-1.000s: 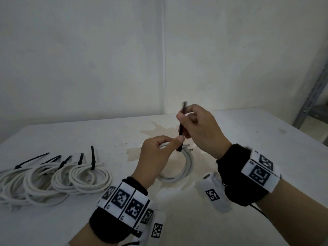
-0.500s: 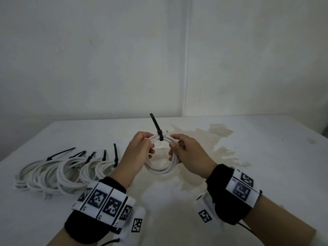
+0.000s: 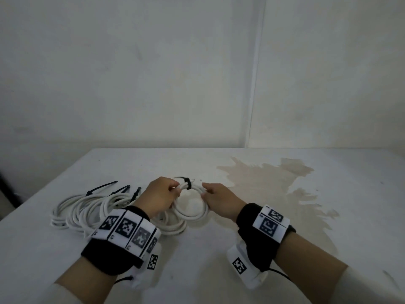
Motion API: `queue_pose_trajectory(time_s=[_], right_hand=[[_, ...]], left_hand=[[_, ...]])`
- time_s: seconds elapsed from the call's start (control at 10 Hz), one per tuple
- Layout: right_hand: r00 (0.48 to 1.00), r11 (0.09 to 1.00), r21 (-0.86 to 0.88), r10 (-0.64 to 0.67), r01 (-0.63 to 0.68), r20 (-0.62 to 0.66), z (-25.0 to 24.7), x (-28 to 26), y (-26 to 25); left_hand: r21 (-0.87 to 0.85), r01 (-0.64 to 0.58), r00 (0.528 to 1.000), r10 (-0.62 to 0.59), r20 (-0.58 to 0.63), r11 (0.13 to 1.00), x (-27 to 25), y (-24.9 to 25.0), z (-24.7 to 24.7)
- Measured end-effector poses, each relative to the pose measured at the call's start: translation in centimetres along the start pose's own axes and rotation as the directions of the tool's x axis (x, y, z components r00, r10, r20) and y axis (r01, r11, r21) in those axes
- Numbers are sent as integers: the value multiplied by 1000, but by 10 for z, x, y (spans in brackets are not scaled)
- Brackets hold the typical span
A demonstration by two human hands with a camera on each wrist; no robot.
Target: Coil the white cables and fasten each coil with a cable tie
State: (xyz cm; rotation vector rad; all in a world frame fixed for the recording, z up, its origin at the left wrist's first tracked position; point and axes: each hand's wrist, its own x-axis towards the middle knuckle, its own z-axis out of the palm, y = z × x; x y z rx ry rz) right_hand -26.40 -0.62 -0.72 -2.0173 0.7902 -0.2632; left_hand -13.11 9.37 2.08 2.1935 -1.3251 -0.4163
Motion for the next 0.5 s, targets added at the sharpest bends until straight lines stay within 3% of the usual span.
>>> queue_pose_trajectory(time_s=[0.1,0.3,0.4,0.5], right_hand=[[994,998,-13,66,-66,82,5,3,-3],[994,996,-14,83,-82,71,-6,-3,-6],[997,997,-7,73,-73,36,-16,-9,-6],[998,998,-42,42,-44,-45,-29,-12,-6]], left_hand=[[80,41,996,-47,72,996,8,-10,2],[275,129,973,-174,149,953,13,-12,6],[332,155,967,-211,141,930,10,-10,6],[239,175,983,-185,19,955,9,-7,-3]])
